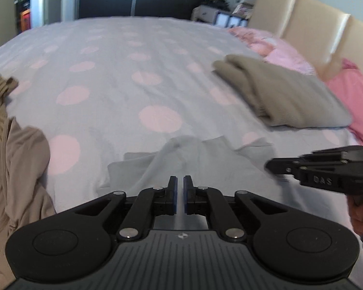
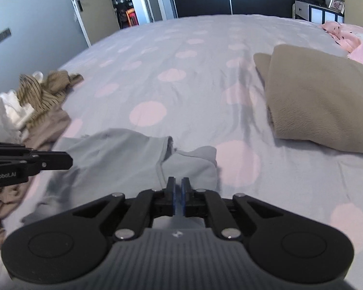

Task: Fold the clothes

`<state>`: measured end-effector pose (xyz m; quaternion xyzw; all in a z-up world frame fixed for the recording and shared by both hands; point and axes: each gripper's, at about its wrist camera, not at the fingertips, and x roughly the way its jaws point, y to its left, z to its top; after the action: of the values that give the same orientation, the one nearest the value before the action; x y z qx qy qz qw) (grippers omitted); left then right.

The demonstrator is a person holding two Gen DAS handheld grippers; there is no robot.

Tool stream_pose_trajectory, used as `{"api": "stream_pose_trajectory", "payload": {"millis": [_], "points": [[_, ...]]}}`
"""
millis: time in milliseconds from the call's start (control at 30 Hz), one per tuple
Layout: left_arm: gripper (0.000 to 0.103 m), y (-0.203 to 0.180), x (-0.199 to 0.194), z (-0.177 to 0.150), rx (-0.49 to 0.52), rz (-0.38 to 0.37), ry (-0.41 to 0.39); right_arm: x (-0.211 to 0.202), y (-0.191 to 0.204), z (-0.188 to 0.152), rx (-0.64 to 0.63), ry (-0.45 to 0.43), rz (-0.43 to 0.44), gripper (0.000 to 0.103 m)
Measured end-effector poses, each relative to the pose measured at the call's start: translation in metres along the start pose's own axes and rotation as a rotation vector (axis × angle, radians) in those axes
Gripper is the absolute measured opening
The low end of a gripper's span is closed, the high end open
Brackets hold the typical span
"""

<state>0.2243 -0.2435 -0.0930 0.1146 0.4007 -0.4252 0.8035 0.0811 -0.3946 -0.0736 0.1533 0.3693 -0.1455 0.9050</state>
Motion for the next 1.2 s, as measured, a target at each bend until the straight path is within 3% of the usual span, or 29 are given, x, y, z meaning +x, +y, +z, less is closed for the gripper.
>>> {"api": "stream_pose_trajectory", "payload": {"millis": [67, 100, 333, 500, 533, 633, 867, 967, 1033, 1200], "points": [[0.002, 0.008, 0.014, -0.002, -0.019, 0.037, 0.026, 0.014, -0.004, 0.000, 0.004, 0.020, -0.021, 0.006], [0.001, 0.013, 0.019, -0.003, -0.028, 0.053, 0.040, 0.020, -0.008, -0.001, 0.015, 0.029, -0.025, 0.001], [0.000, 0.036, 0.029, -0.005, -0.095, 0.056, 0.055, 0.041, -0.020, 0.002, 0.034, 0.038, -0.058, 0.000], [0.001, 0.029, 0.006, -0.001, -0.080, 0.039, 0.030, 0.025, -0.023, 0.009, 0.060, 0.013, -0.043, 0.000], [0.001, 0.027, -0.002, 0.000, -0.070, 0.038, 0.020, 0.017, -0.022, 0.010, 0.046, -0.001, -0.046, 0.007], [0.001, 0.015, -0.025, -0.003, -0.030, 0.009, -0.005, -0.007, -0.015, 0.005, 0.002, -0.031, -0.033, 0.008], [0.001, -0.015, -0.056, -0.038, 0.085, -0.046, 0.026, -0.047, 0.013, -0.025, -0.037, -0.020, 0.053, 0.008], [0.001, -0.024, -0.065, -0.057, 0.123, -0.060, 0.046, -0.060, 0.030, -0.043, -0.087, 0.000, 0.084, 0.014], [0.001, -0.023, -0.063, -0.067, 0.134, -0.054, 0.067, -0.064, 0.040, -0.057, -0.124, 0.025, 0.093, 0.025], [0.001, -0.014, -0.054, -0.080, 0.145, -0.012, 0.109, -0.059, 0.046, -0.086, -0.211, 0.083, 0.065, 0.024]]}}
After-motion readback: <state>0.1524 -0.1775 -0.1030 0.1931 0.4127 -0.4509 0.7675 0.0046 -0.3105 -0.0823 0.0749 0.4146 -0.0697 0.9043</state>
